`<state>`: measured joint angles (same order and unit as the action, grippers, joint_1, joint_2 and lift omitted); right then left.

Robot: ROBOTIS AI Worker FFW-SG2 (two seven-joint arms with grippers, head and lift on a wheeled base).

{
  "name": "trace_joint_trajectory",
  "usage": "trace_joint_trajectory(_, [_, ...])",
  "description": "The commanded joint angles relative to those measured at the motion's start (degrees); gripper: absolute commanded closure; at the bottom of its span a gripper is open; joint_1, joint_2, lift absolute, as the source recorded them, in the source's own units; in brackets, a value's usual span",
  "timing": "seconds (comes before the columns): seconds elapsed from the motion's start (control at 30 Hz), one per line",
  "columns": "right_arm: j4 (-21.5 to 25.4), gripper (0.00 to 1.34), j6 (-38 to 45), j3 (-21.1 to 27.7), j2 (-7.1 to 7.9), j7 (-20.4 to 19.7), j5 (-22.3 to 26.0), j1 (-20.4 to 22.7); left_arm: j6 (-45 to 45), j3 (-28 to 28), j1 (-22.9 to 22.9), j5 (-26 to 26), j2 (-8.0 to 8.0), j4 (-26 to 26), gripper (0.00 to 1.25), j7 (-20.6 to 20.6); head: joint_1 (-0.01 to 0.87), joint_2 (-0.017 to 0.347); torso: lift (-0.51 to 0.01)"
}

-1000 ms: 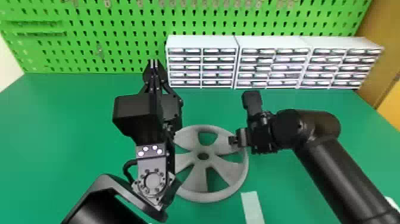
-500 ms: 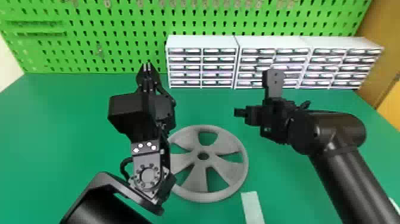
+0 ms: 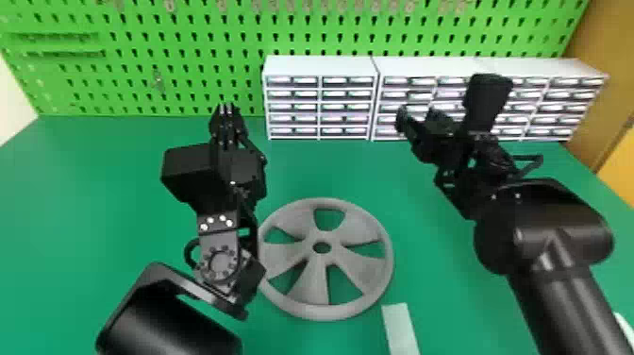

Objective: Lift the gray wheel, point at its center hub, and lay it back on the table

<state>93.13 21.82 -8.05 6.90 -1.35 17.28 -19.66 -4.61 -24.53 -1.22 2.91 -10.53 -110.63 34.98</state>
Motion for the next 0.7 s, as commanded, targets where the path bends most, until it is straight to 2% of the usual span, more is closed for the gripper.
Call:
trace_joint_trajectory(0.0, [1.2, 0.61, -7.2, 0.5, -0.05, 0.0, -0.4, 1.7, -0.4, 0.6, -1.2, -0.4, 0.16, 1.9, 1.09, 0.0, 0.692, 0.048, -0.096])
trace_joint_trajectory(0.27, [1.2, 0.61, -20.7, 0.5, 0.39, 0.0, -2.0, 4.0, -1.9, 3.0, -1.2, -1.1, 0.78, 3.4, 1.03, -2.2, 0.692, 0.048, -0.096])
trace_joint_trajectory(0.5, [1.2, 0.61, -22.5, 0.2, 0.57, 0.0, -2.6, 4.8, -4.3, 5.5, -0.7, -1.0, 1.22, 4.9, 0.94, -3.1, 0.692, 0.048, -0.096])
trace_joint_trajectory(0.67, [1.2, 0.59, -22.5, -0.1, 1.01, -0.1, -3.2, 4.9, -6.3, 8.2, 0.0, -0.5, 1.74, 6.7, 0.80, -5.5, 0.692, 0.048, -0.096])
